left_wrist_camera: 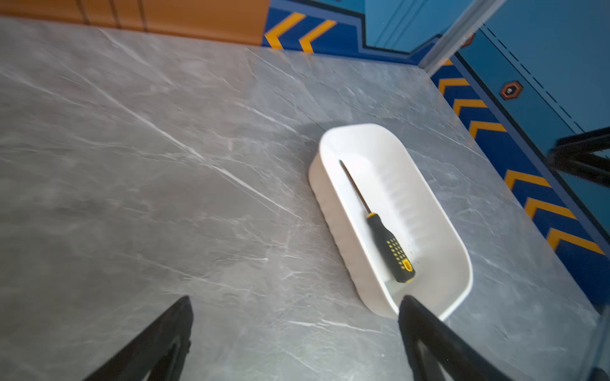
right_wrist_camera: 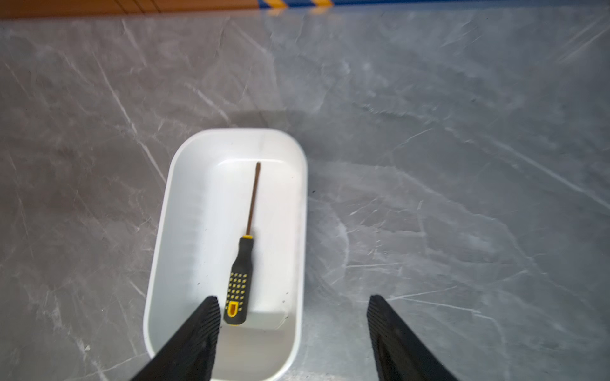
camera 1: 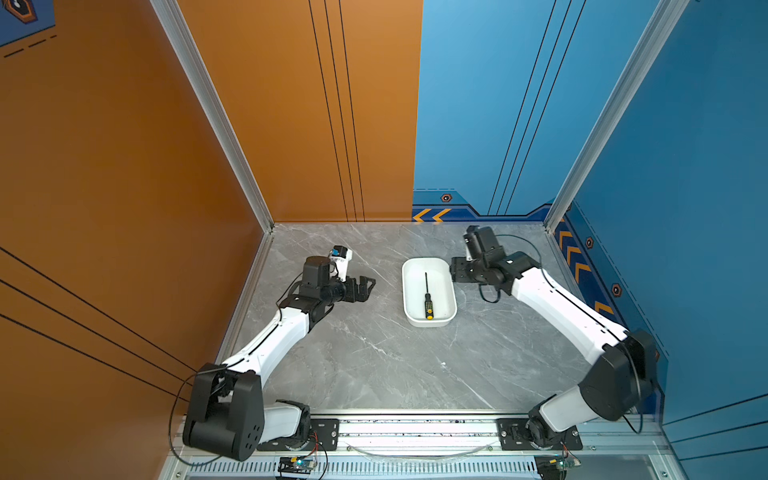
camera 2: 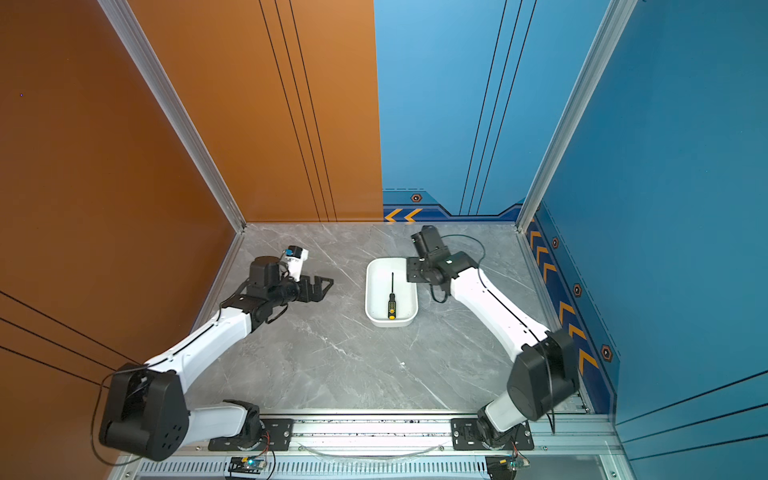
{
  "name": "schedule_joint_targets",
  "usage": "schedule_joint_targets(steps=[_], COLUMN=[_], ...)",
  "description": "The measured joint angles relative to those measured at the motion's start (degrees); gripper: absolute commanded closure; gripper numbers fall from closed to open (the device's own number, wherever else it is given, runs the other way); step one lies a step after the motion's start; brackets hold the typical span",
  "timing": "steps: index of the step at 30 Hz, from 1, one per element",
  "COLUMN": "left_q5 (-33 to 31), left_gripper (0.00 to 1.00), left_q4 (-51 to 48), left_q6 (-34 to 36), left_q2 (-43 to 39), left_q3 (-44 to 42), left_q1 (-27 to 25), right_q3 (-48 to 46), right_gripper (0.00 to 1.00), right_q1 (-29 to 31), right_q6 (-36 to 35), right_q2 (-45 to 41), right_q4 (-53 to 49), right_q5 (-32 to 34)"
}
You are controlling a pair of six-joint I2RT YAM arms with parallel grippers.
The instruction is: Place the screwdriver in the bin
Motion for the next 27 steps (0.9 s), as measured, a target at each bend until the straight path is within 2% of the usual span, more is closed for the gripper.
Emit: schedule_joint_targets(steps=[4,8,12,15,20,24,27], left_q5=[-8.07,-12.81,-14.58,-14.82,-15.04,-14.47,-13.20], left_gripper=[0.02,0.02,0.02,0.02,0.02,0.02,0.02], left_q4=[4.68,13.16,21.24,25.24,33.42,40.57,45.62], left_q6=[1.77,4.31,5.75,6.51,8.00,8.17,8.20], left_q2=[-7.87,-11.47,-10.67,-9.29,-6.56,-0.26,5.51], left_q3=[-6.58,-15.13,-21.90,-23.43,-25.62,-26.97,-27.15], left_q1=[4.66,8.39,11.87,12.85,13.51,14.27,14.29], right_q3=[-13.27,-27.61,-40.61,-48.11,-52.68,-54.36,-55.82], right_gripper=[0.29,0.29,0.29,0.29,0.29,0.29,0.28], right_q1=[-13.27,-19.54,-20.22,-19.80,-19.15,-19.15,-19.17], right_q6=[-7.23,-10.64,-12.94,-14.10,-15.56,-16.04,-16.15], right_q2=[-7.91,-8.15,-6.47,-3.91,-2.43,3.50,5.29], right_q4=[11.54,24.33,40.70,53.75,67.52,81.77,83.87], right_q5=[-0.79,-2.78,-3.48,-3.23,-2.34,-1.79,-1.40])
